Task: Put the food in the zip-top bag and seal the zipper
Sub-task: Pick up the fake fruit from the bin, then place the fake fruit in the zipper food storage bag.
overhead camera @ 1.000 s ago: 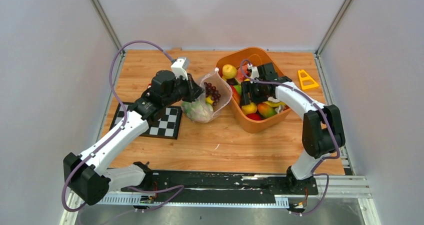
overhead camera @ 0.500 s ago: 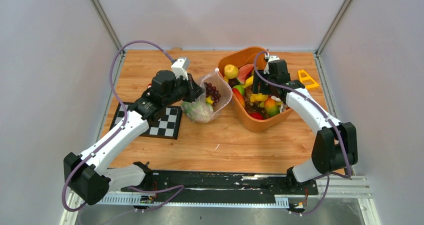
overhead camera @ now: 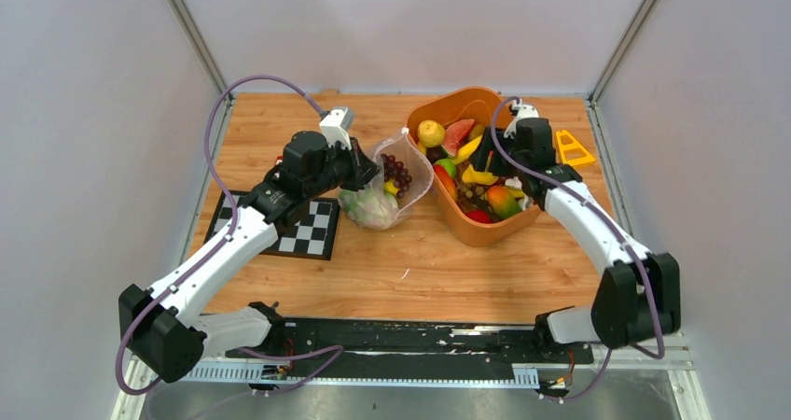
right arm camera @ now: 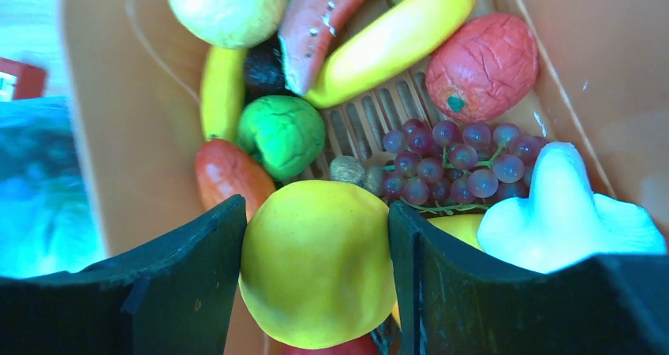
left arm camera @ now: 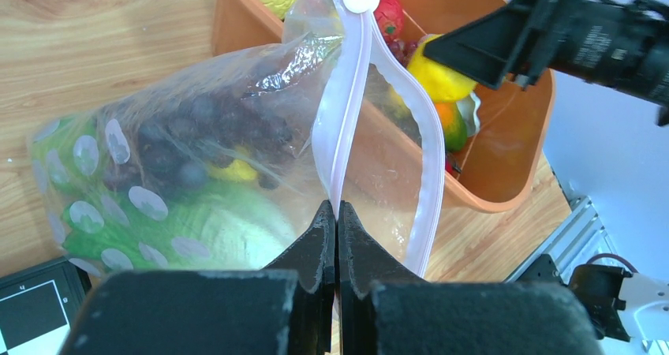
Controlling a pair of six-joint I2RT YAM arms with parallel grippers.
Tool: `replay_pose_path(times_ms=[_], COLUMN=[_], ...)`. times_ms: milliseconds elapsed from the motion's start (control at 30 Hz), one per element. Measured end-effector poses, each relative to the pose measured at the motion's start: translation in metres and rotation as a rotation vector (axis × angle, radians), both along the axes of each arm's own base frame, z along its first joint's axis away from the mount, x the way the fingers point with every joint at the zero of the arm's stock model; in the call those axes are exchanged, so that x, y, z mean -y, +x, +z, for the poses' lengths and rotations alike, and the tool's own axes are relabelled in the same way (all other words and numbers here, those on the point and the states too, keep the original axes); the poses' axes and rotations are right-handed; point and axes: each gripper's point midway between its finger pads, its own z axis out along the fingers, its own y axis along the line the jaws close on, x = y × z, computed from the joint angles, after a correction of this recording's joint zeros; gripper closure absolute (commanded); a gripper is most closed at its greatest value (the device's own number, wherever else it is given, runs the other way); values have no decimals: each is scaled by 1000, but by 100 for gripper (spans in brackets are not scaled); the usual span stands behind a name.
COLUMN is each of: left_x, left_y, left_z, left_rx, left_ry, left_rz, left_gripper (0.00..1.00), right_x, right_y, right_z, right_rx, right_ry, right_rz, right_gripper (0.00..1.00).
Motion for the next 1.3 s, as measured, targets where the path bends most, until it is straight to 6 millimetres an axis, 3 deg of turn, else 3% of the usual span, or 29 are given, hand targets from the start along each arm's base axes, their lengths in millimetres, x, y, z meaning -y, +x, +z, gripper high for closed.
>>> replay_pose_path(times_ms=[67,300,433,667,800,933,1067,1200,1300], left_x=[0,2,5,7,9,11,11,11,9], left_y=[0,0,0,0,-1,-3,-3,-3,-2], left_z=[0,-1,-2,-1,-1,-3,-2,-2,-1], left_rx=[0,-3,-9,-7,-10,-18,-18,-17,-12], left_ry=[0,-3,-10,-18,-21,-23,-24,-23,-22], left_rz=[-1,-7,-18,-27,-39,-55,-57,-53,-43], left_gripper=[100,100,100,100,100,100,100,100,100], right_x=[0,-9,-29,-72,-106,-139,-163,-178,-177], right_y=[-8,-37,-50,-70,-86,-100,-100,-91,-87], right_z=[20,126,152,150,148,150,147,138,123], right_rx=[57,370,437,407,393,405,445,456,432], right_ry=[22,146,227,314,309,252,118,-29,-80], right_rz=[1,69,182,399,526,618,653,678,688], right_gripper=[66,65,66,65,64,64,62,51,40])
